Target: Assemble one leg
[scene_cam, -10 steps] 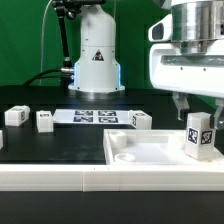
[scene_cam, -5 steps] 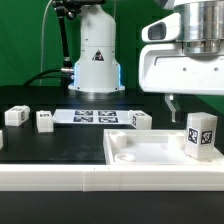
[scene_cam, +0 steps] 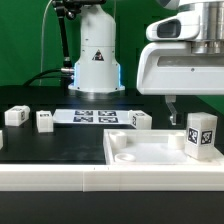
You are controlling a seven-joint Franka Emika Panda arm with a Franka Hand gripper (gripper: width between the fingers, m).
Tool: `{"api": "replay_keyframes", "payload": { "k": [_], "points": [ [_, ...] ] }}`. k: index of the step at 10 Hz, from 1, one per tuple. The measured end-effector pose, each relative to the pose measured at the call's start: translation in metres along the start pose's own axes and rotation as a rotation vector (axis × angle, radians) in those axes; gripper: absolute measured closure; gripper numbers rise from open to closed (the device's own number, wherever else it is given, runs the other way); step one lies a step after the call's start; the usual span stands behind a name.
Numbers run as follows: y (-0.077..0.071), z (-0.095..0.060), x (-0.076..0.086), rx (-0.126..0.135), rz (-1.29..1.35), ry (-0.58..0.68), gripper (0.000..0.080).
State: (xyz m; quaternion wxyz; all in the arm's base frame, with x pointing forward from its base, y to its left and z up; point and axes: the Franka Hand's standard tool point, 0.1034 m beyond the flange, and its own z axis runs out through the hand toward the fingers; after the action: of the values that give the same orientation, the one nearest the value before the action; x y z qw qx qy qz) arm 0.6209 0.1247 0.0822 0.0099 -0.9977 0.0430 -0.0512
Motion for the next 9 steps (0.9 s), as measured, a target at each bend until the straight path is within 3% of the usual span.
{"api": "replay_keyframes", "payload": {
  "k": [4,6,7,8,9],
  "points": [
    [0.0039,0.0036,-0.0013,0.000,-0.161,0.031,0.0151],
    [0.0040,0.0036,-0.0012,0.000,-0.161,0.031,0.0409],
    [0.0040,0.0036,-0.0012,0.000,-0.161,0.031,0.0409],
    [0.0039,0.0036,-0.0013,0.001,-0.151,0.031,0.0508],
    [0.0039,0.0036,-0.0013,0.001,-0.139,0.031,0.0508]
  ]
}}
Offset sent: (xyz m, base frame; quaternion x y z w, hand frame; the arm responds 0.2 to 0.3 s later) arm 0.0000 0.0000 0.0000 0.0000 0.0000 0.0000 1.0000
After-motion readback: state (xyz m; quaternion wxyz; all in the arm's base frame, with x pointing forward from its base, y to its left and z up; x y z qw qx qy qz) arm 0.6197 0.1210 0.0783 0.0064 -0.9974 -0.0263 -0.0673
